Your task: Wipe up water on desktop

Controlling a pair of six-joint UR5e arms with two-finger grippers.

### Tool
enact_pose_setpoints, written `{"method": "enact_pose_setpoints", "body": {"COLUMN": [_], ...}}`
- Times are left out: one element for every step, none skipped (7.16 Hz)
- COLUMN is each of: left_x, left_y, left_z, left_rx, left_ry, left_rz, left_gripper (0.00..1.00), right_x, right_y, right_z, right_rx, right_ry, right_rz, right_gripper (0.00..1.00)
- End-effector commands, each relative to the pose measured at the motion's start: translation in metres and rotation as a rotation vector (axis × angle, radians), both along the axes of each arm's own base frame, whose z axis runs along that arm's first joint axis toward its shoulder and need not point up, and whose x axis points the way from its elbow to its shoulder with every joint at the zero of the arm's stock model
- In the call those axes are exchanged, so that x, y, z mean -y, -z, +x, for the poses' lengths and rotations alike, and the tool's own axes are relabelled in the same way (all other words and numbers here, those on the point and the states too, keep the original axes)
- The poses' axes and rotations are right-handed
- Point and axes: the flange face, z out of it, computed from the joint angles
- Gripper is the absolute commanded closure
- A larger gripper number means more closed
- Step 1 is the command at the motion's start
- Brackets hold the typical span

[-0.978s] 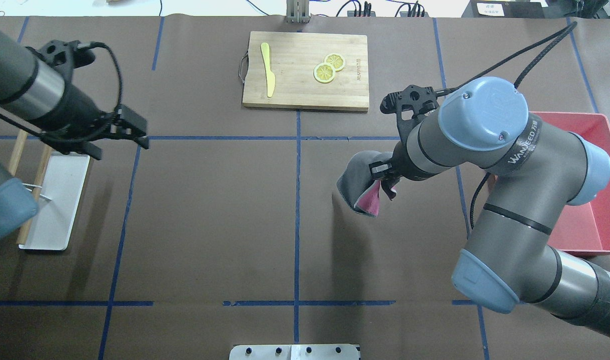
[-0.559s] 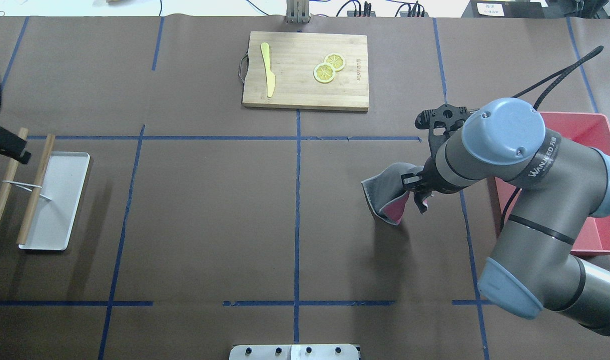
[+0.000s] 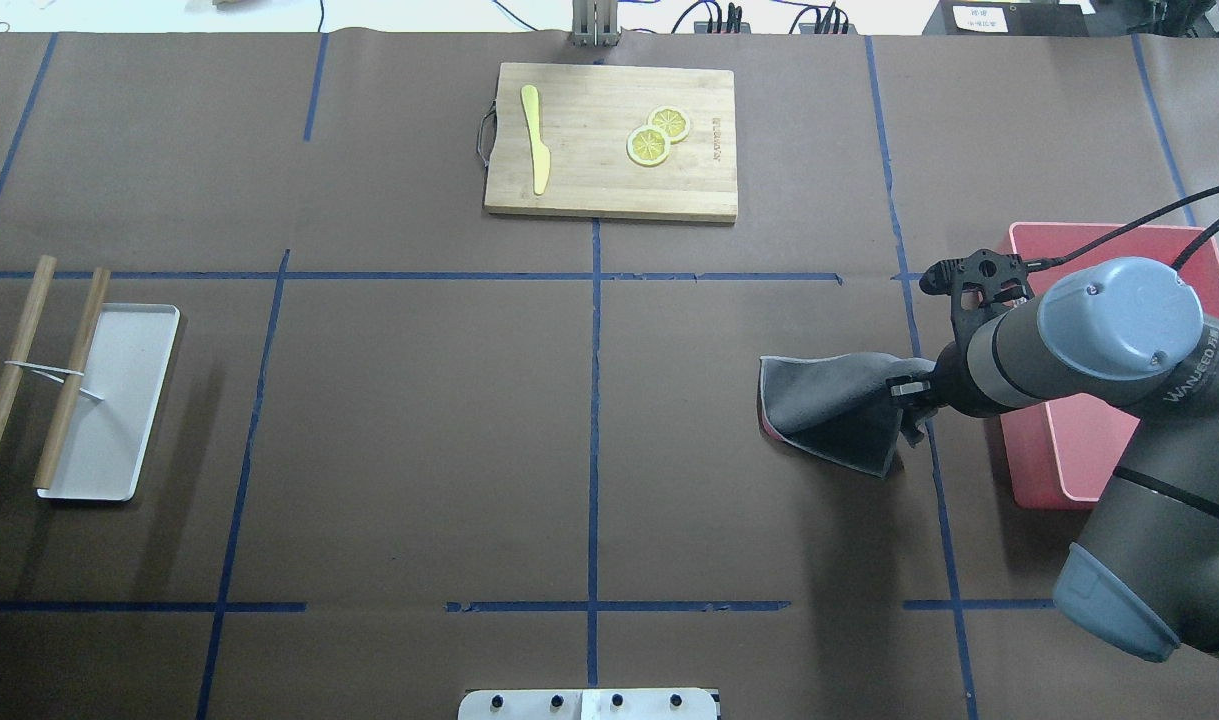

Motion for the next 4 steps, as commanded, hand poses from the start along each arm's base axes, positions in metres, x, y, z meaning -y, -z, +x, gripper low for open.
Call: {"method": "enact_pose_setpoints", "body": {"left_x": [-0.006,-0.006,-0.006,-0.006], "left_y": [-0.018,-0.020,-0.018,-0.017], "left_z": [-0.025,-0.025,-0.024,-0.023], "left_rx": [-0.051,-0.056,-0.059,-0.074], "left_ry": [0.026,0.026,0.027,0.027], "left_rz": [-0.008,-0.013,-0.011,-0.011], "left_gripper": [0.00,0.00,0.00,0.00], "right_x": [0.023,0.034,0.040,0.044], "right_y": [0.021,0.050,0.082,0.123], "right_z": [-0.038,-0.089,-0.139,-0.175], "right_rx": [-0.021,0.002,0.029,0.073], "right_ry": [-0.020,-0.046,-0.069,-0.094], "right_rz": [-0.043,-0.086,-0.122,-0.150], "right_gripper": [1.00,1.00,1.00,1.00]}}
